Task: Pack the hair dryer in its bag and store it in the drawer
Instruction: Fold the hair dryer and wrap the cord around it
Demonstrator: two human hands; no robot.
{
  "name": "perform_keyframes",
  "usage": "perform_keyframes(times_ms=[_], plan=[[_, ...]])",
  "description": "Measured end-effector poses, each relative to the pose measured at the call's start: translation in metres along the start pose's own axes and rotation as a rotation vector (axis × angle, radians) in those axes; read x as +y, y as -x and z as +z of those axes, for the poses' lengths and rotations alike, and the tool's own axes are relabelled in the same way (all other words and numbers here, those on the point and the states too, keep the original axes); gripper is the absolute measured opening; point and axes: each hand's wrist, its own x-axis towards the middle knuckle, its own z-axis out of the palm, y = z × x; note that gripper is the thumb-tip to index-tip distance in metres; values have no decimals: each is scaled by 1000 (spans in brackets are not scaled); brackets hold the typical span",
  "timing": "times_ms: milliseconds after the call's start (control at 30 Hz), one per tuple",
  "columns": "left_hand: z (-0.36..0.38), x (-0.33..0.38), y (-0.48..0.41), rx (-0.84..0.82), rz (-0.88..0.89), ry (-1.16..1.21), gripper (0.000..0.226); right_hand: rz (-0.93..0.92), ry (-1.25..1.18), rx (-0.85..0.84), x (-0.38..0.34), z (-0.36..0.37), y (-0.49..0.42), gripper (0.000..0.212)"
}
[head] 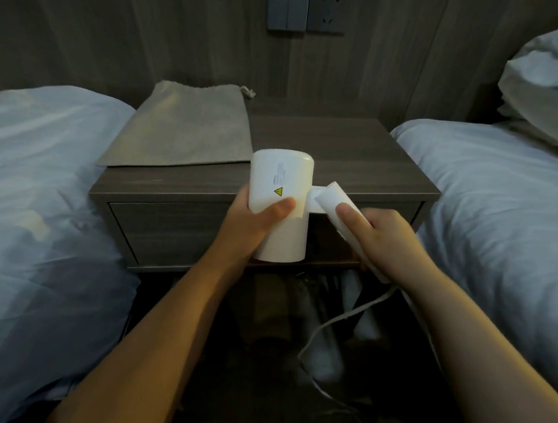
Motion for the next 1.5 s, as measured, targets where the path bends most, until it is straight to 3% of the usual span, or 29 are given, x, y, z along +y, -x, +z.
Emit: perform_keyframes(times_ms=[67,167,433,533,633,833,900,967,1067,1200,1333,1500], plan=[[-3,-1,1,-32,-28,45,50,-30,49,-83,0,-4,2,54],[-5,0,2,52,-46,105,65,-54,48,-147,-1,-2,4,48],[5,-3,9,176,-7,292,64,8,28,12,-9,14,10,53],[18,-9,10,207,-137,456,46,106,-198,104,-19,31,17,52],[25,-17,8,281,-191,493,30,108,-179,125,-20,39,17,52],[22,-20,13,171,-155,450,78,82,-150,90,-14,32,17,52],[17,-17,12,73,-126,361,72,59,-82,89,-11,19,11,52],[11,-7,7,31,-85,126,63,0,67,117,-8,-5,4,53],[-2,1,0,-37,125,-318,84,-76,305,73,0,-37,3,52],[-1,-4,8,-364,377,-868,96,-133,487,-8,2,-49,8,53],[7,-6,11,-502,401,-1053,95,-195,530,-60,-8,-44,11,54],[-2,3,13,-432,457,-1175,82,-210,495,-49,-17,-37,14,47]])
